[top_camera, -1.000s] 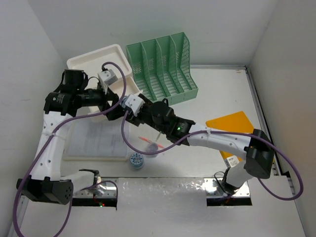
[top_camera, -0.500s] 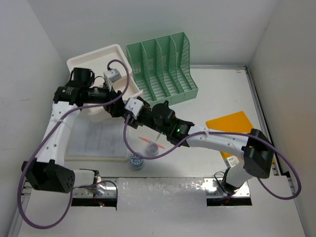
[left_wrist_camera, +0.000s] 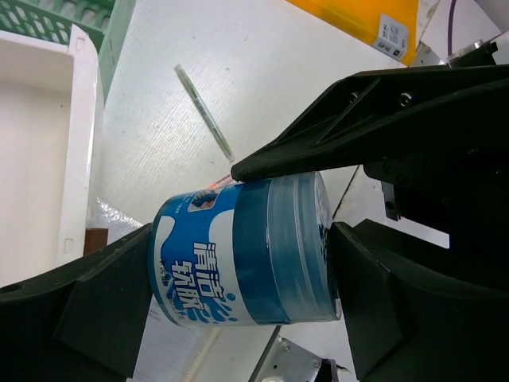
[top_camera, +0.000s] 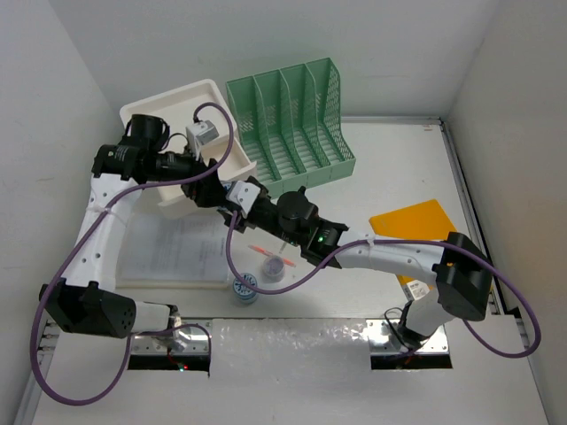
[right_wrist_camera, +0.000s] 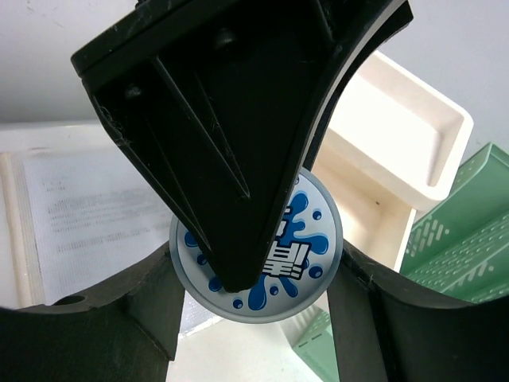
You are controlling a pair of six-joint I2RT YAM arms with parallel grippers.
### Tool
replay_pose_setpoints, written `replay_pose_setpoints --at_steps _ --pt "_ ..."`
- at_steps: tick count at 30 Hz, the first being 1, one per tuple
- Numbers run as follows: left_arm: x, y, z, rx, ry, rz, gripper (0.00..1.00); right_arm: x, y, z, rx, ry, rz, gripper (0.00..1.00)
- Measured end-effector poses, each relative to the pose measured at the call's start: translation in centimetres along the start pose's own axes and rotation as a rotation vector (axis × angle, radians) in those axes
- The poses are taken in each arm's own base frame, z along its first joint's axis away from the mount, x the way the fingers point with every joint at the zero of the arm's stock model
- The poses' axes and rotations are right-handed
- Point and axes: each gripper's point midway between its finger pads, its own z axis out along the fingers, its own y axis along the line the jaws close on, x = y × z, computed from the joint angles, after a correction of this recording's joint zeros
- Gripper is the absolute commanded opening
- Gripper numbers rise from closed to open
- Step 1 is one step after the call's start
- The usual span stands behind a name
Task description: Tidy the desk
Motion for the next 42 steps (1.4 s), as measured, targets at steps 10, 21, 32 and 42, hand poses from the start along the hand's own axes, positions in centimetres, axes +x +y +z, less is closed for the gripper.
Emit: replay_pose_setpoints --at_steps 10,21,32,42 --pt "-2.4 4.6 -2.2 -0.323 -0.022 0.07 0.0 -1.9 -1.9 -0.2 0.061 -0.011 -0.011 0.99" --pt "-5.5 14.8 -2.3 -0.674 -0.056 0.093 0.09 -3.7 -4.5 -3.9 0.147 0.001 0.001 0.99" --pt "-4.4 15.3 2.9 -0.709 0.031 0.164 0.93 0.5 -4.5 -7.3 0.178 0.187 0.049 0.99" --pt "-6.7 15.2 1.3 -0.76 -0.018 0.182 1.0 7.6 4.7 -8.1 -0.243 0.388 0.066 0.99"
